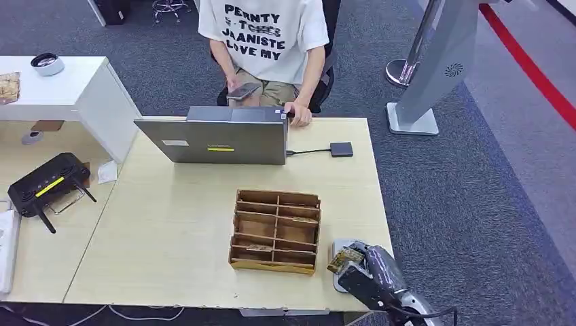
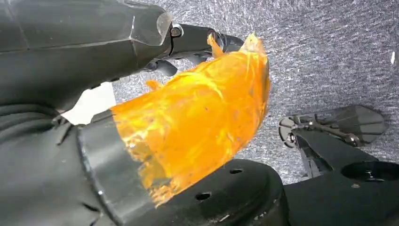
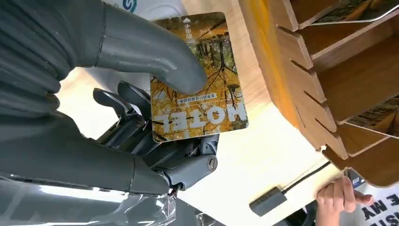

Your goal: Pass the card to the sensor for recognition and then transmit it.

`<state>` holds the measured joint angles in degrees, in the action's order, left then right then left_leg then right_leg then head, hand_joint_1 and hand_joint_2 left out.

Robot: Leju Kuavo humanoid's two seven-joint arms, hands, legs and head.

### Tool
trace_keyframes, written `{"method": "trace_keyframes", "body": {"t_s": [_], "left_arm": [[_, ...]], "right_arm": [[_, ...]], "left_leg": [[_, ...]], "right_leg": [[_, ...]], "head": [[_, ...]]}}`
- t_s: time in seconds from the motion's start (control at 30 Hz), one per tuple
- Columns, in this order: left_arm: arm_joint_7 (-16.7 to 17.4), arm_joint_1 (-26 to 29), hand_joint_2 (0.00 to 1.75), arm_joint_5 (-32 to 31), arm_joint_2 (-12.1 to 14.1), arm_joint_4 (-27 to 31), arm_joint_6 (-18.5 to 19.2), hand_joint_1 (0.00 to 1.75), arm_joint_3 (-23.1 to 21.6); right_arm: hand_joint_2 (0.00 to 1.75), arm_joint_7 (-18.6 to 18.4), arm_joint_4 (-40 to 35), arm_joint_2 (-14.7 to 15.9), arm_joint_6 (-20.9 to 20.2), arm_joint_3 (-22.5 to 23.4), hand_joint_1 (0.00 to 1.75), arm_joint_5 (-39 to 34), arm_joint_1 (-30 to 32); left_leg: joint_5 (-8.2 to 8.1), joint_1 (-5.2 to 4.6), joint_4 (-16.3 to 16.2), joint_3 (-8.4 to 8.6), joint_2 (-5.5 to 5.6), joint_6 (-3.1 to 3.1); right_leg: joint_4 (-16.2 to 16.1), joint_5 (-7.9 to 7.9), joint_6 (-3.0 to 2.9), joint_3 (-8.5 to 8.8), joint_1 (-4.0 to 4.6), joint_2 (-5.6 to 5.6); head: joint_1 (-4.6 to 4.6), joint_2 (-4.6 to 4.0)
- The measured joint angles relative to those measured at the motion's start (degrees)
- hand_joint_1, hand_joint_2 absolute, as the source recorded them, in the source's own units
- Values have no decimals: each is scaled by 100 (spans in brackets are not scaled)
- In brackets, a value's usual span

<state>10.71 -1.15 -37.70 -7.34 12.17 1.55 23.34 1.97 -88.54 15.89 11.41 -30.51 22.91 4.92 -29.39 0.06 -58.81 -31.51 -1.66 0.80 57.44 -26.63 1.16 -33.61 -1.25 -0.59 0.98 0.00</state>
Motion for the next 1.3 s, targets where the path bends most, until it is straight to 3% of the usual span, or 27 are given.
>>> {"method": "trace_keyframes", "body": {"t_s": [0.4,1.3], "left_arm": [[-4,0,0,-74,0,0,13,0,31],[-4,-2,0,-297,-2,0,22,0,107]], "right_arm": [[175,-81,24,-4,52,197,175,358,-22],[175,-382,811,-356,127,435,175,1093,-199]], "left_leg": [[0,0,0,0,0,0],[0,0,0,5,-1,0]], "right_leg": [[0,0,0,0,0,0],[0,0,0,2,1,1]], "head": [[0,0],[0,0]]}}
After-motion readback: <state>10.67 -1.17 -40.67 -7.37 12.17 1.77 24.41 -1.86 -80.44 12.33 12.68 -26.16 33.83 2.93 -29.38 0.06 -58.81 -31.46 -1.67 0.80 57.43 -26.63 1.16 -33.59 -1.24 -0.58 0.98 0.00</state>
